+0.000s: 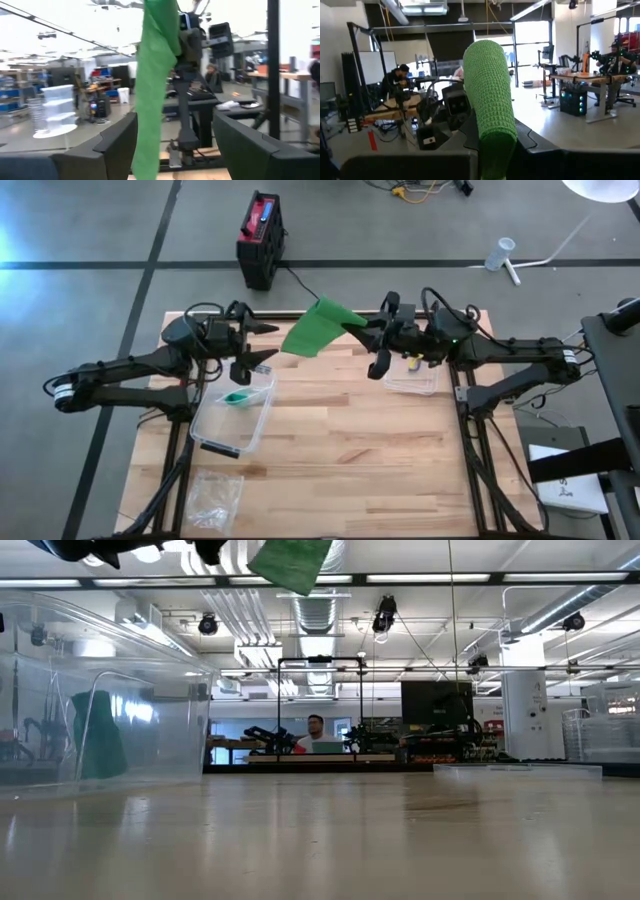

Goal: Roll bandage
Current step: Roll the dark green bandage

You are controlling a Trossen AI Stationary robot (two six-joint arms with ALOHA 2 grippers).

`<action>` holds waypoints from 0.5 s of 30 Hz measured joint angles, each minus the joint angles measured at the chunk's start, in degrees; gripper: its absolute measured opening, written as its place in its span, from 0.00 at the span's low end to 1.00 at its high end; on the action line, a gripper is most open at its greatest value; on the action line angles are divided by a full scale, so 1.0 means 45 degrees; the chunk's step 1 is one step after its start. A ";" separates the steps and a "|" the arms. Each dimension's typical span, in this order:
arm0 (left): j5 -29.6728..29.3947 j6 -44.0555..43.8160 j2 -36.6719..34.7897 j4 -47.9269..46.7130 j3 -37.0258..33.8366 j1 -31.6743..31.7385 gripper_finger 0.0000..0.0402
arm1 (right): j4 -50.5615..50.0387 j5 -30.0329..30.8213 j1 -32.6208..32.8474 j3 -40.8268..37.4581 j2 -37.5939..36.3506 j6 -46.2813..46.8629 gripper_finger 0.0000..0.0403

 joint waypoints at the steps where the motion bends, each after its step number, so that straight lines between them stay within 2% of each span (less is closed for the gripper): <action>1: -0.0277 -0.0066 -0.0038 0.0008 0.0000 0.0000 0.61 | -0.0038 0.0002 0.0000 0.0066 -0.0013 0.0000 0.08; 7: -0.0610 -0.0534 -0.0356 0.0052 0.0000 0.0008 0.58 | 0.0258 -0.0035 0.0182 0.0407 -0.0148 0.0008 0.08; 15: -0.0970 -0.0697 -0.0500 0.0053 0.0000 0.0008 0.59 | -0.0233 -0.0110 0.0389 0.0391 -0.0124 -0.0149 0.08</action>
